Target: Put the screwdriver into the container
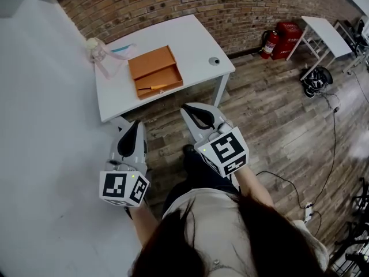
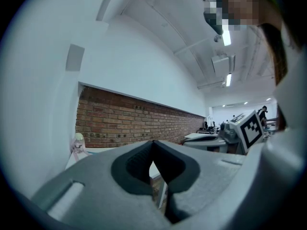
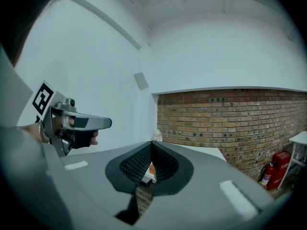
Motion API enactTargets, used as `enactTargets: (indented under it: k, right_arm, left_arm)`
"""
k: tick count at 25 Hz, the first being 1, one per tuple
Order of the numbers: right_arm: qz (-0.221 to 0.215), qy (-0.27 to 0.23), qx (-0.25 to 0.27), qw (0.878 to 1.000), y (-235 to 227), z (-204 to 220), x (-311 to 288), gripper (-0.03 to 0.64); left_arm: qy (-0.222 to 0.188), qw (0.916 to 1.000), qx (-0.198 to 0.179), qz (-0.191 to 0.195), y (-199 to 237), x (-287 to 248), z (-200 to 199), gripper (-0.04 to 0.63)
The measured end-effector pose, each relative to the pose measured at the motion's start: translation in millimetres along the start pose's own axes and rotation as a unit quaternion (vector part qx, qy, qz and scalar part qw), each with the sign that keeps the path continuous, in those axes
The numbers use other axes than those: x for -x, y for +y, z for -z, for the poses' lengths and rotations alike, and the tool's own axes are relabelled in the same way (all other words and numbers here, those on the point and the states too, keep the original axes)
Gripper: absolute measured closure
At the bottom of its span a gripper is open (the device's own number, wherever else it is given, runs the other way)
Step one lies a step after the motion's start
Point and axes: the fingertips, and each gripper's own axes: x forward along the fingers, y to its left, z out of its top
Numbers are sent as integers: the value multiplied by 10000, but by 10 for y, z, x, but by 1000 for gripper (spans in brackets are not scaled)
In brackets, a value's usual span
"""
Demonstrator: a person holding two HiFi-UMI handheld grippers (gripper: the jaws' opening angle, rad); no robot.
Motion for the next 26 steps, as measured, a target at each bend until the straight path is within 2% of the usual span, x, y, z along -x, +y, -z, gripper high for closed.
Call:
enactTargets:
  k: [18,26]
  right_arm:
    - [95,35,-307,9995,-77,65,98,612]
    - [-6,32,-509,9987,-142,49,79,612]
  left_arm:
    - [56,10000,38,50,-118,-27,65,594]
    - [57,10000,46,68,-125,-145,35,594]
